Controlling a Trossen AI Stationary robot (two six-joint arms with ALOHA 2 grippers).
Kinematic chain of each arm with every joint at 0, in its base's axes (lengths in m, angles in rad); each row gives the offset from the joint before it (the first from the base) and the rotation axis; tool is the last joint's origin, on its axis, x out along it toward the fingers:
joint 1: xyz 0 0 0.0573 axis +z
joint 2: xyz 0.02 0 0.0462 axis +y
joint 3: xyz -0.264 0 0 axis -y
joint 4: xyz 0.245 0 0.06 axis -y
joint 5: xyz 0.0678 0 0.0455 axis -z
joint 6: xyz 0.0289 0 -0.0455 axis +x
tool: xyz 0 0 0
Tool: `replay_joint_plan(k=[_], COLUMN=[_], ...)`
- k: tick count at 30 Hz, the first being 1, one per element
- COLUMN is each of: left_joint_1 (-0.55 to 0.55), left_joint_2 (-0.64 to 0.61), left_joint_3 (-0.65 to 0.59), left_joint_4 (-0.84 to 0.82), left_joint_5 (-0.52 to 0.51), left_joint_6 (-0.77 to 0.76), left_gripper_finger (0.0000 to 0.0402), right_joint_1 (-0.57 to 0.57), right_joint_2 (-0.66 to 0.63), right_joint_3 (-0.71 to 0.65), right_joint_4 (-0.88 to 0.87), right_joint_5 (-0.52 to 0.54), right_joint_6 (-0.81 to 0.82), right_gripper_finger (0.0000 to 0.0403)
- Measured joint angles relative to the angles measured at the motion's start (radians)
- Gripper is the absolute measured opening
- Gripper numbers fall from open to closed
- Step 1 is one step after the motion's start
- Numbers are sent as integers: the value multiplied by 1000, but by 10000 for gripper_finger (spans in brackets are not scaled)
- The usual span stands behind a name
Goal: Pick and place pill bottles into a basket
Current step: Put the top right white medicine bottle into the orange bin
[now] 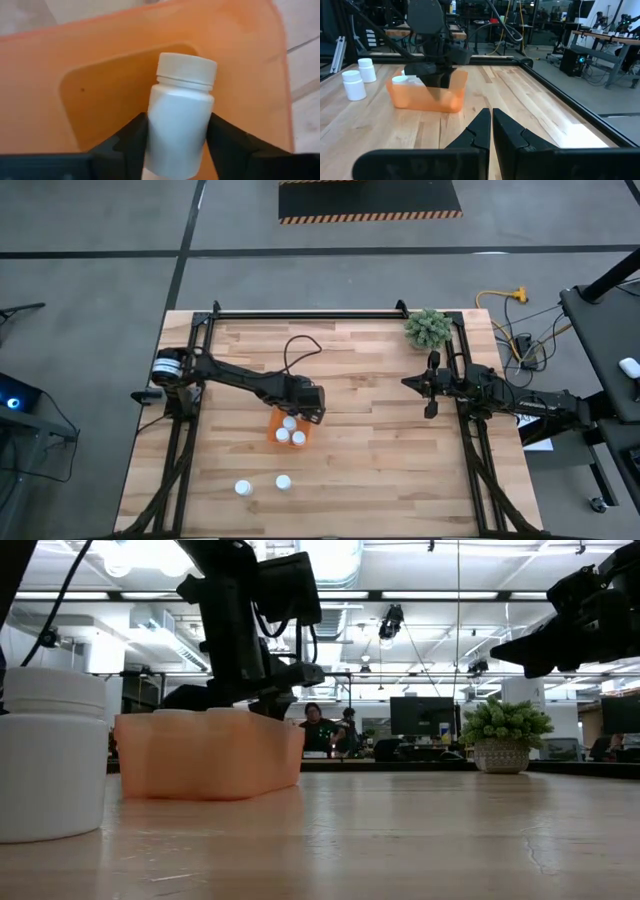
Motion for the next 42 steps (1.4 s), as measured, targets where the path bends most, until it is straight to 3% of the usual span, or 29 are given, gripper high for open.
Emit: replay_joint_plan(k=[2, 18, 26, 34, 42], left_joint_1=[0, -15, -45, -73, -85], left_joint_2=[-8, -140, -244, -315, -331], left_joint_3=[0, -1, -3, -4, -6], left_joint_4=[-1, -61, -50, 18, 25], left_joint_5=[0, -82, -136, -139, -24], left_joint_6=[19, 80, 209, 429, 578], left_gripper_finger=[138, 138, 138, 138, 136], right_joint_1=[0, 0, 0, 0, 5], right_joint_2=[0, 1, 47, 278, 605], right_joint_3=[0, 0, 21, 171, 401], right_joint_4=[0, 36, 168, 169, 177], right_joint_5=[0, -8, -151, -161, -257], right_joint_6=[0, 58, 140, 126, 87], right_gripper_finger=[9, 9, 9, 27, 121])
